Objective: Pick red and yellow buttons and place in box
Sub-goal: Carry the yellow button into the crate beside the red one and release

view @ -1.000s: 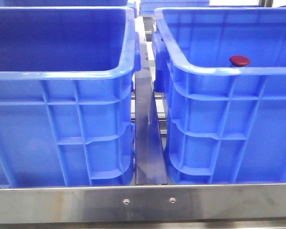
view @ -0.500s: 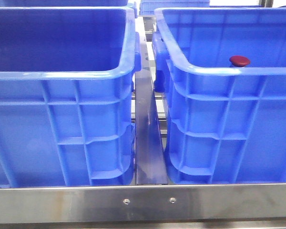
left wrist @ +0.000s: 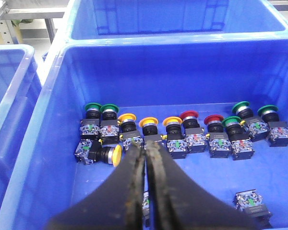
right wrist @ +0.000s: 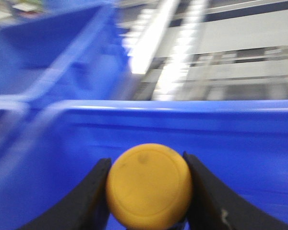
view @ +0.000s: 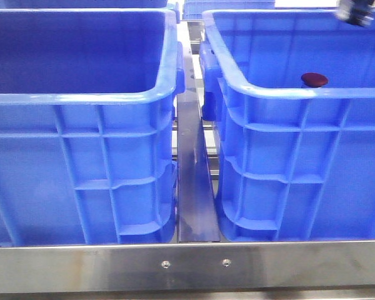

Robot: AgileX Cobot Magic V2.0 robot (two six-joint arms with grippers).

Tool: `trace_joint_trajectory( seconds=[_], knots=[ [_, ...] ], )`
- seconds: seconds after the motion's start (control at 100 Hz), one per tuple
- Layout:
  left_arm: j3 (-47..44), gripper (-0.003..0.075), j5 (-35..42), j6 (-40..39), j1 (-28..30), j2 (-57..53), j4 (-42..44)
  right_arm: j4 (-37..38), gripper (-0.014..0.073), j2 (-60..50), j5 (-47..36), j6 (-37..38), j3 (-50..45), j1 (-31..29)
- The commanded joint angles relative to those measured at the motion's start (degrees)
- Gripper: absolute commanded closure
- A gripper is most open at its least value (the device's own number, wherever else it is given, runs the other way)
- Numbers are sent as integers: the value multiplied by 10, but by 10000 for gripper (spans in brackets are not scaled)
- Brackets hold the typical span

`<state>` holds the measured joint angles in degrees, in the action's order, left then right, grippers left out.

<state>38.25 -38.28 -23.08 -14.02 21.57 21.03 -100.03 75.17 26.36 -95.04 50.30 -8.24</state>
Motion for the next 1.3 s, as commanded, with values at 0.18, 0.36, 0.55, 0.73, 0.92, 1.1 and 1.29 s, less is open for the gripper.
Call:
trace_joint_trajectory(
  seconds=[0.18, 0.36, 0.55, 0.73, 0.92, 1.1, 1.29],
  knots=[
    [14, 739, 42, -6, 1, 4, 10, -99, 398, 26, -91, -150, 24, -4],
    [14, 739, 42, -6, 1, 4, 10, -99, 398, 97, -96, -155, 44, -4],
    [14, 739, 42, -6, 1, 4, 10, -99, 398, 151, -96, -165, 79, -4],
    [14, 739, 42, -6, 1, 4, 10, -99, 398, 183, -97, -175, 108, -5],
    [14, 739, 42, -6, 1, 4, 10, -99, 398, 210, -61, -175, 122, -33],
    [14, 739, 42, -6, 1, 4, 10, -99, 398, 231, -8, -175, 122, -63],
    [14, 739, 43, -6, 1, 4, 10, -99, 398, 238, 26, -175, 122, -66]
  ],
)
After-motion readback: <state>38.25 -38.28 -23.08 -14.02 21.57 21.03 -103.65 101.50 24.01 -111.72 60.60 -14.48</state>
